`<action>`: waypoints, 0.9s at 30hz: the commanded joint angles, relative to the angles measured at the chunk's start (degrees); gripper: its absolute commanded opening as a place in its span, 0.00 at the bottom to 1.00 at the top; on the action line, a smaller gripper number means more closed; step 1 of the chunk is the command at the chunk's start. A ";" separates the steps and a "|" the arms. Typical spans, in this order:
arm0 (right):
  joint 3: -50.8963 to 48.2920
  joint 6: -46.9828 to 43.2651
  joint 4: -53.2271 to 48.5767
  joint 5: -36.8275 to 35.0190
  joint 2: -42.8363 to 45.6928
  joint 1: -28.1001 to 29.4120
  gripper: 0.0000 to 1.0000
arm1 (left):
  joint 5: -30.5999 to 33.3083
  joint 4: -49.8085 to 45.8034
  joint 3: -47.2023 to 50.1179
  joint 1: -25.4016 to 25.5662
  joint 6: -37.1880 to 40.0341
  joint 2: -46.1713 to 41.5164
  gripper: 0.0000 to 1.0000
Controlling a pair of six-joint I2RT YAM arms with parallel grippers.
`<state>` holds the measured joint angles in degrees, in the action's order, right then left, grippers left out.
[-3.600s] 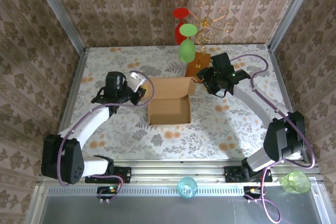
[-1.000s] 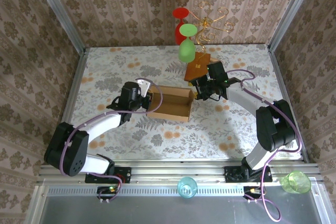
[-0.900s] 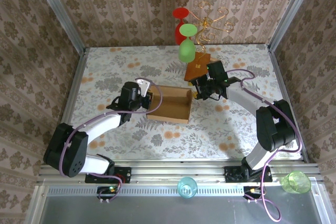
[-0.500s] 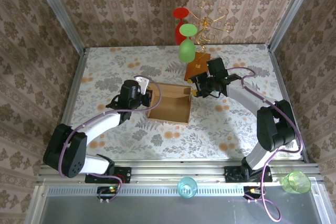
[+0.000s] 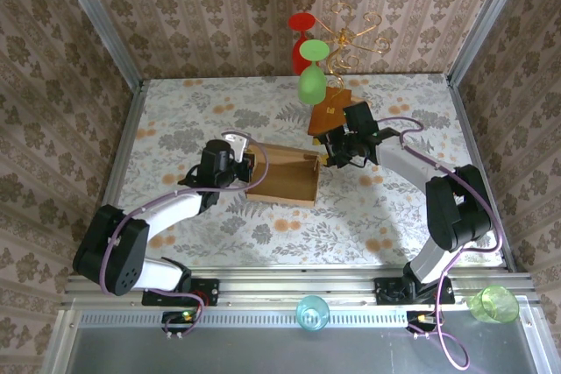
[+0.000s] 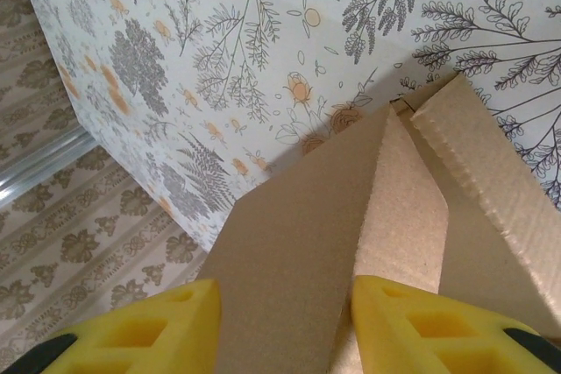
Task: Fold the paper box
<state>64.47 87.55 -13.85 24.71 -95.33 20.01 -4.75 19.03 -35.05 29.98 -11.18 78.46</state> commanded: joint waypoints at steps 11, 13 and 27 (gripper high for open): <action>-2.33 -5.68 1.32 2.28 0.51 1.87 0.42 | -7.03 -0.79 3.95 2.89 -3.66 -1.35 0.12; -1.83 -6.65 0.52 2.02 0.41 1.87 0.41 | -6.97 -2.68 3.54 3.11 -3.59 -1.95 0.17; -2.49 -13.70 -3.22 0.20 0.78 3.11 0.37 | -8.16 -14.95 6.21 3.50 -6.46 -13.48 0.37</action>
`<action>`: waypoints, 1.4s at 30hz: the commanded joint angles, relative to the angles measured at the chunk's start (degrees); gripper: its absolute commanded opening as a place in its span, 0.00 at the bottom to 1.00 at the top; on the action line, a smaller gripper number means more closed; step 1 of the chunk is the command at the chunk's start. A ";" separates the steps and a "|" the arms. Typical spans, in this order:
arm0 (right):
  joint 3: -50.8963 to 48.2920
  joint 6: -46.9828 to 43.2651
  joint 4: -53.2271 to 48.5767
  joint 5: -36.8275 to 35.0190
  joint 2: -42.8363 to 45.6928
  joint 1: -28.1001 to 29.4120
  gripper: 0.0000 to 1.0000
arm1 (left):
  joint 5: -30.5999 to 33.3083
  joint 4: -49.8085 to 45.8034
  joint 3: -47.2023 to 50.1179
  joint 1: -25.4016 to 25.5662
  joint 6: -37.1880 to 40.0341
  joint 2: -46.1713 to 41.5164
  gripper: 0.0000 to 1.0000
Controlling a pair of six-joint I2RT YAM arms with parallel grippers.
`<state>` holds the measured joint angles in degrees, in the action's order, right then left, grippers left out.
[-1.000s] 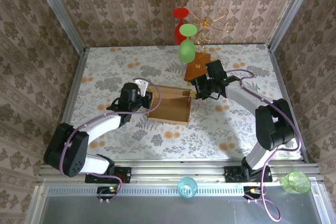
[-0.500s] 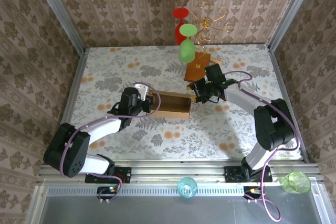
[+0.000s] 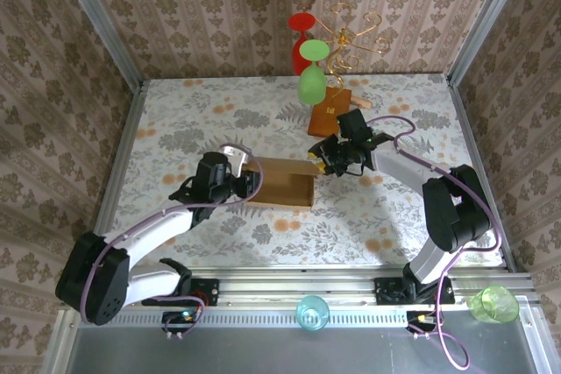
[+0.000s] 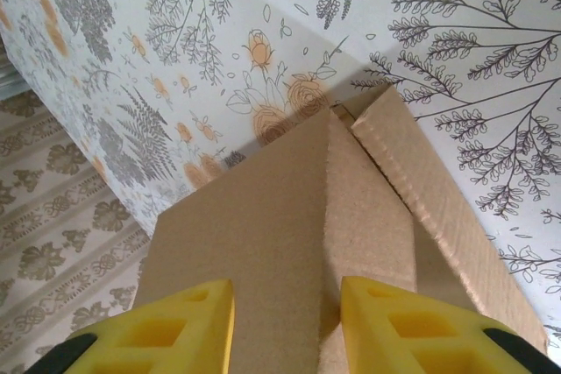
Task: Fold the paper box
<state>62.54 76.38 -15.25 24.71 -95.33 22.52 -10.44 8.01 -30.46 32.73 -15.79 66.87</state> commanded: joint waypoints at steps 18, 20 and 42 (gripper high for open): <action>-1.37 -5.72 -4.01 -1.99 1.21 2.04 0.30 | -4.15 -13.60 3.74 0.69 -8.25 -13.70 0.49; -1.46 -5.63 -3.98 -2.03 1.20 2.17 0.30 | -4.82 -13.79 3.78 0.75 -8.61 -14.57 0.49; -1.11 -4.89 -3.22 -2.21 0.70 2.81 0.25 | -11.64 -18.56 -3.51 -2.28 -28.46 -21.69 0.42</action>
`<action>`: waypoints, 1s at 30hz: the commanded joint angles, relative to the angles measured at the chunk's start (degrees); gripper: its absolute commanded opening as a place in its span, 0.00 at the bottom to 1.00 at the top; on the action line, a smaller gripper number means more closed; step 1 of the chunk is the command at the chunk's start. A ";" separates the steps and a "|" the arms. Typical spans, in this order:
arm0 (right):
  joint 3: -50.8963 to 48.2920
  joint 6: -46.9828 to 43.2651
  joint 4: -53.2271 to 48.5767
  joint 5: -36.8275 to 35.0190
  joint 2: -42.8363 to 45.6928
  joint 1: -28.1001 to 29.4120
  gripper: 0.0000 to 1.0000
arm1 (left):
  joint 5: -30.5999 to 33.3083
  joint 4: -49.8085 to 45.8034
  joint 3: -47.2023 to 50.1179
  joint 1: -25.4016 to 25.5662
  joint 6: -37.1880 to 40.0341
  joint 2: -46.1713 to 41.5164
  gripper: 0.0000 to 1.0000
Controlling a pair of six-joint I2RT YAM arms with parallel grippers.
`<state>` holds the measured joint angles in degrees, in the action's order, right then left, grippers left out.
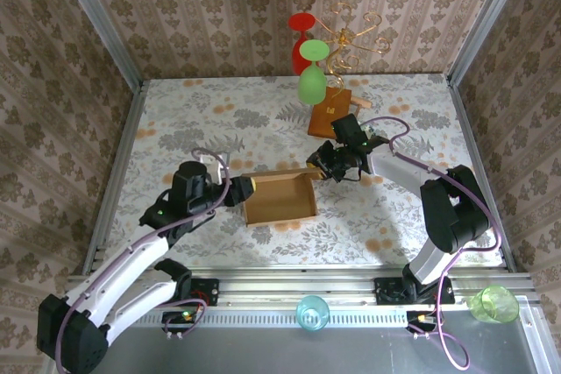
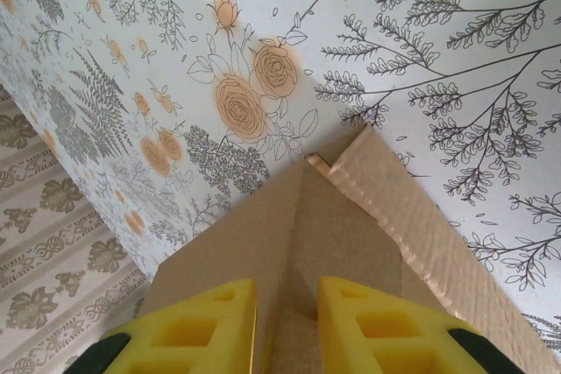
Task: Fold the paper box
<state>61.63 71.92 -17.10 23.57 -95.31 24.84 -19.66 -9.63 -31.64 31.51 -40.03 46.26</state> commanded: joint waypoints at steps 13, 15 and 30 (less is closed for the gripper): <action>0.11 1.42 0.34 -0.36 0.04 0.99 0.25 | -6.53 2.30 2.29 -2.92 -2.05 5.49 0.32; -0.18 2.08 0.74 -0.21 0.04 1.05 0.25 | -6.71 3.37 3.38 -2.85 -1.83 6.08 0.28; -1.16 4.15 2.32 -0.28 1.10 1.88 0.25 | -5.58 -1.14 4.03 -1.71 -2.07 3.00 0.26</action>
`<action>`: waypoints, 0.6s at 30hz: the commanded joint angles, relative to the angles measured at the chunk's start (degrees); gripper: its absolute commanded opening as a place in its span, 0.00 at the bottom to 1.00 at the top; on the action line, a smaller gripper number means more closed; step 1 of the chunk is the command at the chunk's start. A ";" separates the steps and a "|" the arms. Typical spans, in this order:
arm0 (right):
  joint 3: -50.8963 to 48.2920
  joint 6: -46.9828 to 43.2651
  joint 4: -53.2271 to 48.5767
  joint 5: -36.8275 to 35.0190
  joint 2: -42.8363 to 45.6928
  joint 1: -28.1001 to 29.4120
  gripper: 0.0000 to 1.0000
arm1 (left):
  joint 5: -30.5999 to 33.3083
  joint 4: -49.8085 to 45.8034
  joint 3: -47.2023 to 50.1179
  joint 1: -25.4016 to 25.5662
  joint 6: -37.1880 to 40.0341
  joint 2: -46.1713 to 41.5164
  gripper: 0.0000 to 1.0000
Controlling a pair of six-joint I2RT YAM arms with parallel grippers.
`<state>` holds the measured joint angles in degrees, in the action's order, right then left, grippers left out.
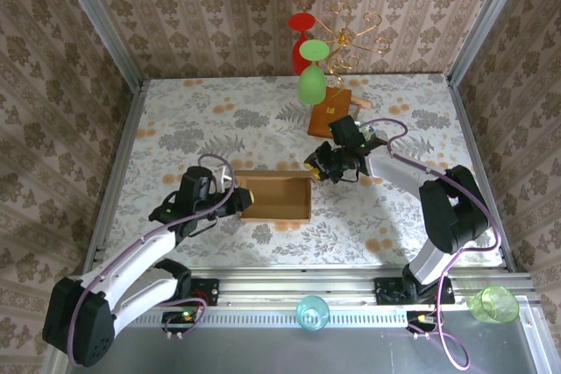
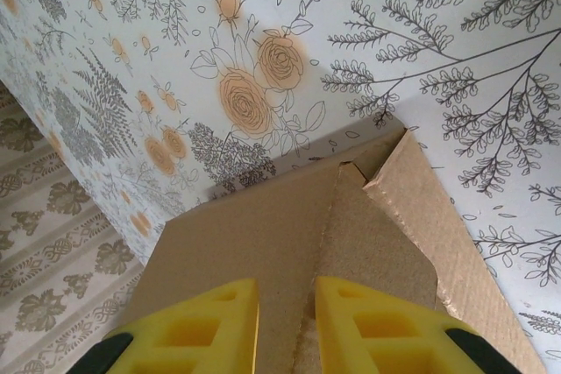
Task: Fold the paper box
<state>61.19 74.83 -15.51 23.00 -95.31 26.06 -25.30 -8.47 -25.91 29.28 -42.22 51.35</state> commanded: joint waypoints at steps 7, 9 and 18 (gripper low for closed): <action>-0.45 1.98 1.47 0.19 0.56 0.79 0.25 | -0.78 -7.75 -6.80 0.52 -0.92 -5.27 0.47; -0.65 2.47 2.01 0.20 0.40 0.84 0.25 | -1.88 -8.19 -6.23 0.43 -1.70 -5.38 0.52; -0.32 3.09 2.07 0.10 0.27 0.97 0.25 | -5.52 -6.85 -8.80 0.34 -5.90 -7.52 0.54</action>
<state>61.10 76.95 -13.43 23.00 -95.31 26.52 -28.12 -15.00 -31.75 29.63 -46.30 44.93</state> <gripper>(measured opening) 0.246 0.535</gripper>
